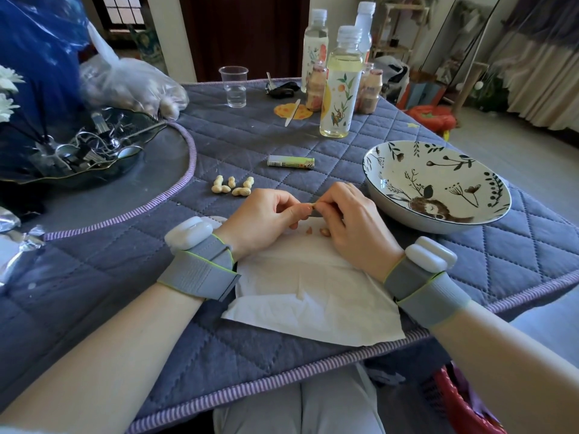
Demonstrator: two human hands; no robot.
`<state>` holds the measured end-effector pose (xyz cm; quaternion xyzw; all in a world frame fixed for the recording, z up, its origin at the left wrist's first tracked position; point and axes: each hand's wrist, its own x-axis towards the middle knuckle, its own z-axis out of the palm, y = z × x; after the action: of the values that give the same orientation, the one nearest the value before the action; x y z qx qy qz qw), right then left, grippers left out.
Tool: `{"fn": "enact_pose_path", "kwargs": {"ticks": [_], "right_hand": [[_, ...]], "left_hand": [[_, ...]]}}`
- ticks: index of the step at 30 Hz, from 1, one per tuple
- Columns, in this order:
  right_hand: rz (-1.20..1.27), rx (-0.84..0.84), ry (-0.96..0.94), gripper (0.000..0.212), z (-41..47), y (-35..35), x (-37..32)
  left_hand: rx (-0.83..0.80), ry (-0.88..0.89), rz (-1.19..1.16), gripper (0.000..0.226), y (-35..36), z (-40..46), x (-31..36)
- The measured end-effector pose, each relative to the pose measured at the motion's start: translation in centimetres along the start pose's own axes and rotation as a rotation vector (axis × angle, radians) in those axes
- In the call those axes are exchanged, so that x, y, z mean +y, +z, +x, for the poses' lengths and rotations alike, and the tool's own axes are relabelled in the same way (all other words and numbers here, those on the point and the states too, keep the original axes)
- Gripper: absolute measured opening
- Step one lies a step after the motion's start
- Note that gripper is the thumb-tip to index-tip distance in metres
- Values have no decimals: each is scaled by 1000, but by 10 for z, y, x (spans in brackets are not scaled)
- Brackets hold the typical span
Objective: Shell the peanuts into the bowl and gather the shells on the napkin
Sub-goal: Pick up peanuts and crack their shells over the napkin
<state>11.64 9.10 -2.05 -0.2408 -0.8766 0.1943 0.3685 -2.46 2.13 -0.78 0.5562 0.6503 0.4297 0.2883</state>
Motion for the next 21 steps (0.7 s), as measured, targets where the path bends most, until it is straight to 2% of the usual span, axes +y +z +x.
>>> {"fn": "enact_pose_path", "kwargs": {"ticks": [8, 12, 21], "right_hand": [[27, -15, 39, 15, 0, -2, 1], [37, -25, 35, 15, 0, -3, 1], [68, -34, 76, 12, -1, -5, 4]], "left_hand": [[-29, -13, 96, 15, -1, 0, 0], [-54, -16, 126, 6, -3, -1, -1], [-36, 75, 355, 17, -7, -6, -3]]}}
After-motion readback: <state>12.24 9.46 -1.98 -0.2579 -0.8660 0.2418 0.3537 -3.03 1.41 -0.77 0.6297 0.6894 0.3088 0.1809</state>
